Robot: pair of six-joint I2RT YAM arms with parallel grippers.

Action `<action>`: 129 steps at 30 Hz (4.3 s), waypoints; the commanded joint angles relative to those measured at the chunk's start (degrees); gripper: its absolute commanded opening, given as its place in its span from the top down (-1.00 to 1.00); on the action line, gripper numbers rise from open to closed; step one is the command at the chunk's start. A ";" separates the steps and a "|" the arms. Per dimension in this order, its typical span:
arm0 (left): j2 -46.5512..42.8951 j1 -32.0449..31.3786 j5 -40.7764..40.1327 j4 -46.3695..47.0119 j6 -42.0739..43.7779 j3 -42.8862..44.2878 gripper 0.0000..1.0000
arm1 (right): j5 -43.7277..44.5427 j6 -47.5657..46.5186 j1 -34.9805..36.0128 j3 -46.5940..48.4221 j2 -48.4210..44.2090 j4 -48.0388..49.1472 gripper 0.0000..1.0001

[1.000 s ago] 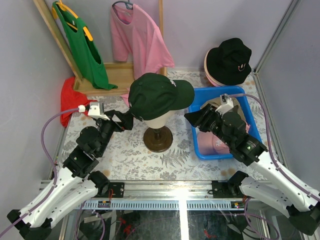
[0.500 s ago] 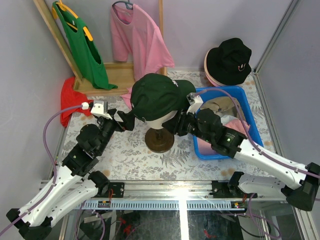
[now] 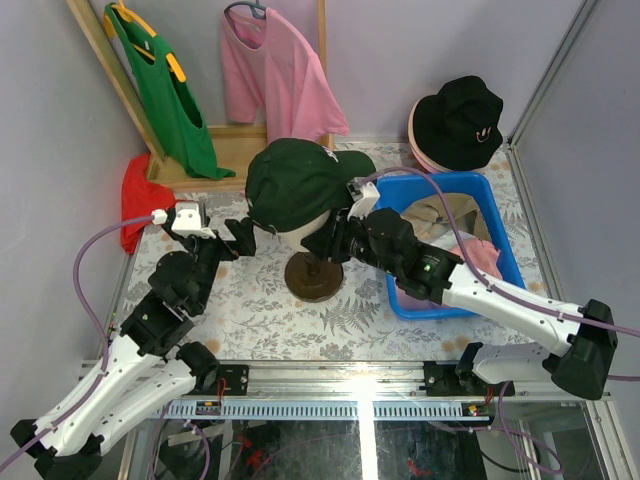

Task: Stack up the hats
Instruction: Place the hat on the hat stand, then adjust the hat on the hat stand.

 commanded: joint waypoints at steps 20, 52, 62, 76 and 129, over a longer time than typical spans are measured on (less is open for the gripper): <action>7.73 -5.82 -22.55 18.26 11.73 4.60 -1.00 | 3.62 1.70 0.68 9.28 11.74 8.84 0.27; -10.48 -6.65 -10.46 2.03 -6.67 0.81 -0.99 | 3.47 3.27 0.70 14.82 17.18 10.79 0.23; -1.86 -6.65 -17.85 4.80 -26.55 4.37 -0.94 | 3.00 2.41 0.73 5.70 6.32 6.25 0.15; -5.97 -6.63 -31.66 0.35 -61.54 0.92 -0.68 | 5.21 2.70 -8.06 4.62 -9.27 -1.98 0.08; 3.62 26.31 29.71 -4.69 -78.45 5.67 -0.39 | -30.48 33.30 -35.08 4.58 5.26 23.70 -0.09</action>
